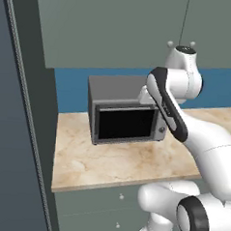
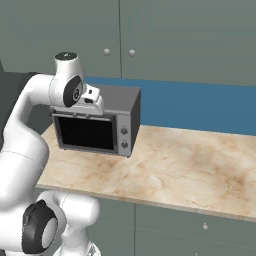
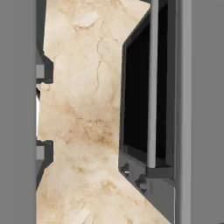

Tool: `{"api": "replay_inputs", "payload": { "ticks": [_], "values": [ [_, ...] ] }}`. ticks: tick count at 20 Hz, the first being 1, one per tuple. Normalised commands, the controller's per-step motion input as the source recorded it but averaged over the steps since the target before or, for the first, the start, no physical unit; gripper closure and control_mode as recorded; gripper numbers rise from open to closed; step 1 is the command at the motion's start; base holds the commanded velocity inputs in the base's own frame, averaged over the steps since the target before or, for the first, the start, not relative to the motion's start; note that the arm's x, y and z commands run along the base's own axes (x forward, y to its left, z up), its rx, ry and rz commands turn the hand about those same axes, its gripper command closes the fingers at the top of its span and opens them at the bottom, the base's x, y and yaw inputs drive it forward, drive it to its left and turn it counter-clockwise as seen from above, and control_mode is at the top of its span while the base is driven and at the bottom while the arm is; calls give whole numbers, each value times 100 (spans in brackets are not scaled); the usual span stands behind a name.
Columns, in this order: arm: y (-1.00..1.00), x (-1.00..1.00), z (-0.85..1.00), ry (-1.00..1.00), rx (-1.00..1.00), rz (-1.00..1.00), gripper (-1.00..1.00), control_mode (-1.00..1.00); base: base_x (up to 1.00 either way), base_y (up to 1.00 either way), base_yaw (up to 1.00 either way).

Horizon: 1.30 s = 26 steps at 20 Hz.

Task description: The dining table condiment station is running low on syrup bottle. Refill the condiment station by opening the cabinet and taking the syrup bottle from the cabinet and placing it on the dining table.

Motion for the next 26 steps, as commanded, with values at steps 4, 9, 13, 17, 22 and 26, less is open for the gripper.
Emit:
{"api": "replay_inputs", "payload": {
  "ticks": [4, 9, 13, 17, 22, 26],
  "values": [
    [-4, -38, 0, -19, 0, 0, -100, -100, 0, 0, 0],
    [-19, -37, 22, -49, 5, 0, -100, -100, 0, 0, 0],
    [-15, -15, 42, -48, 5, -2, -100, -100, 0, 0, 0],
    [-16, 0, 72, -32, 0, -8, -100, -100, 0, 0, 0],
    [-34, 0, 72, -14, 0, -10, -100, -100, 0, 0, 0],
    [-18, 0, 62, -10, 0, -4, -100, -100, 0, 0, 0]
  ]
}}
